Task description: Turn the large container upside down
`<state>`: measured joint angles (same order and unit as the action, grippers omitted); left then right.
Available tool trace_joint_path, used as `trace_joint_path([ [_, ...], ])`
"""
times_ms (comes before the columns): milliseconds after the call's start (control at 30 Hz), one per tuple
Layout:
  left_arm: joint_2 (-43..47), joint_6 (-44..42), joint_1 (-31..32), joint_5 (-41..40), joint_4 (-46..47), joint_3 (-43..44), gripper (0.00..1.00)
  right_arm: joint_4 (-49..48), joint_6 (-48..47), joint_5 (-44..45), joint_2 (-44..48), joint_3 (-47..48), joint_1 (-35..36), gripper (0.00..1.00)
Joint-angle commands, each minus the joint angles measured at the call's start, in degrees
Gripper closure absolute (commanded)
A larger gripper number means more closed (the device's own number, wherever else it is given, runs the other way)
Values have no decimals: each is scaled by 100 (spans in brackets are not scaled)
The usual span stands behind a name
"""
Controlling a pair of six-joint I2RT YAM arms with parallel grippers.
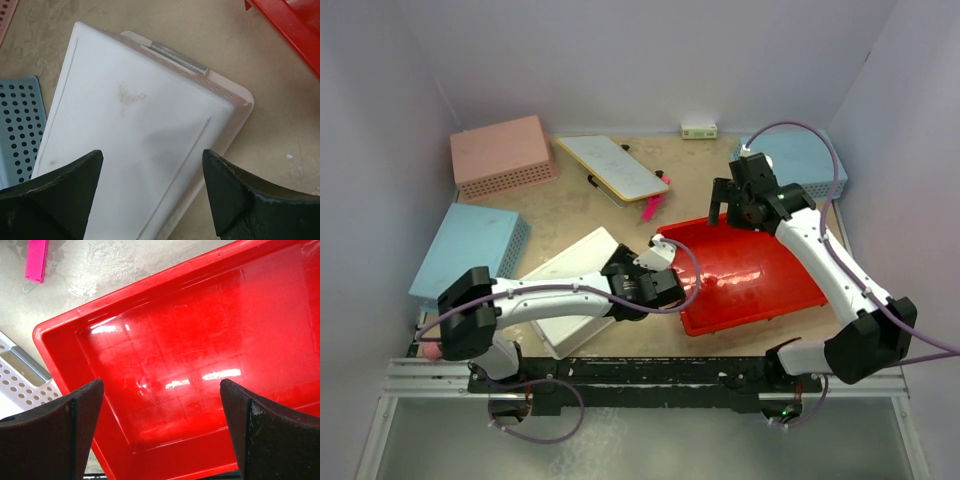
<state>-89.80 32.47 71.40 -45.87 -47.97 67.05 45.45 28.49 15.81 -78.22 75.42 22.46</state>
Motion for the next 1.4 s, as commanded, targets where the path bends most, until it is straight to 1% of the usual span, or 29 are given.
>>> trace_joint_path([
  [0,-276,484,-54,-899,128,135,23,-14,-35,239,231,7,-56,0],
  [100,-640,482,-56,-781,279,201,23,-9,-54,235,262,-34,-66,0],
  [200,-857,654,-205,-957,303,223,24,-15,-64,204,308,-107,-75,0],
  [300,-817,808,-706,-969,380,157,25,-10,-63,194,375,-185,-84,0],
  [367,-602,794,-1141,-890,668,27,25,-26,-64,180,447,-238,-84,0],
  [533,-237,677,-2298,-340,1428,-181,25,-104,-228,-109,563,-372,-84,0],
  [600,-231,653,-2667,-159,1566,-134,25,-154,-337,-235,619,-413,-84,0],
  [667,-306,643,-2977,-50,1654,1,25,-289,-639,-257,705,-458,-77,0],
  [767,-495,639,-3331,128,1659,304,25,-495,-679,-886,894,-682,-20,0],
  [833,-560,609,-3458,215,1618,509,25,-689,-524,-1090,1000,-902,249,0],
  [933,-422,526,-3466,446,1551,751,25,-871,-183,-756,912,-1130,1229,0],
  [1033,-31,513,-3466,772,1535,865,25,-915,145,-502,525,-1228,1944,1],
  [1233,1027,483,-3465,943,1451,1005,25,-1192,608,-309,-156,-1424,2626,10],
  [1367,1390,490,-3466,902,1278,1074,24,-1362,768,-174,-666,-1520,2796,21],
])
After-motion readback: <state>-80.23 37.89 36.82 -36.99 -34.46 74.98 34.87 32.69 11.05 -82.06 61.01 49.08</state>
